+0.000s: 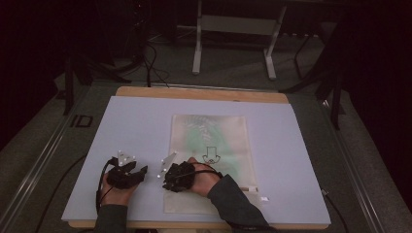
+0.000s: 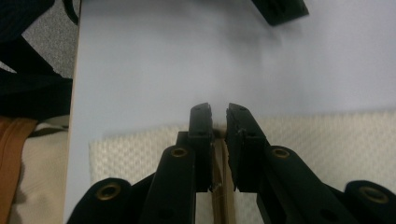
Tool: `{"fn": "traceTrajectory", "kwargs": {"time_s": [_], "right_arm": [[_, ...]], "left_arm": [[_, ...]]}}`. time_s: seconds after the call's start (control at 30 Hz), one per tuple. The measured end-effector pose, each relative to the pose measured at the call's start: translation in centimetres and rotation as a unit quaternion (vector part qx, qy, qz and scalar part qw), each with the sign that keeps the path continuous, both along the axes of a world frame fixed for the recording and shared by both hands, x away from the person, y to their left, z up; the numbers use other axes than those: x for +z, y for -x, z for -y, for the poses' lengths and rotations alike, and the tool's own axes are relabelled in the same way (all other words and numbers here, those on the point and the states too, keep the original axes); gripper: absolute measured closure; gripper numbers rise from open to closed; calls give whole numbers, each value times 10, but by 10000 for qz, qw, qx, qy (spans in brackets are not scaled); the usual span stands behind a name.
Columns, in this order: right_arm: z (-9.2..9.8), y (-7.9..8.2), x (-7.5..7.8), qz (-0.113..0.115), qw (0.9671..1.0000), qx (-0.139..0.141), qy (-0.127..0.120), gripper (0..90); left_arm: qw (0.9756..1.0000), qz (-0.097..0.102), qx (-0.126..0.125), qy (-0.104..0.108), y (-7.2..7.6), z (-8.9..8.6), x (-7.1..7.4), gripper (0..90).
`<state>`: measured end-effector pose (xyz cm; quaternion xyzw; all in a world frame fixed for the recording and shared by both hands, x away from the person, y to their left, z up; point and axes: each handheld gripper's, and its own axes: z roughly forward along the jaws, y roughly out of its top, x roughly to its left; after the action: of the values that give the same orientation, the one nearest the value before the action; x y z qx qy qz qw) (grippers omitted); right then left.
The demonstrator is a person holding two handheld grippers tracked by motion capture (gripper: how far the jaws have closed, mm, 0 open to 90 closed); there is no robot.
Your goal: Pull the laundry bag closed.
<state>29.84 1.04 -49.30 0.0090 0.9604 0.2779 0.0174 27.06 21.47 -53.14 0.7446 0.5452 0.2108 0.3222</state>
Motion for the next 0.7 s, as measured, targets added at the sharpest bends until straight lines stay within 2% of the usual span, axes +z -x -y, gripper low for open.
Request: {"fn": "traceTrajectory", "kwargs": {"time_s": [0.13,0.27,0.43,0.7], "right_arm": [[9,-1,-6,-127,9998,-72,108,807],[14,-5,-12,-301,9994,-143,-1,790],[12,-6,-19,-383,9991,-176,59,807],[19,-7,-24,-462,9985,-235,-147,815]], "left_arm": [[9999,5,-96,37,2,3,1,514],[9997,7,-222,87,4,6,2,525],[9992,26,-352,206,6,9,3,555],[9967,73,-763,277,12,21,7,658]]}}
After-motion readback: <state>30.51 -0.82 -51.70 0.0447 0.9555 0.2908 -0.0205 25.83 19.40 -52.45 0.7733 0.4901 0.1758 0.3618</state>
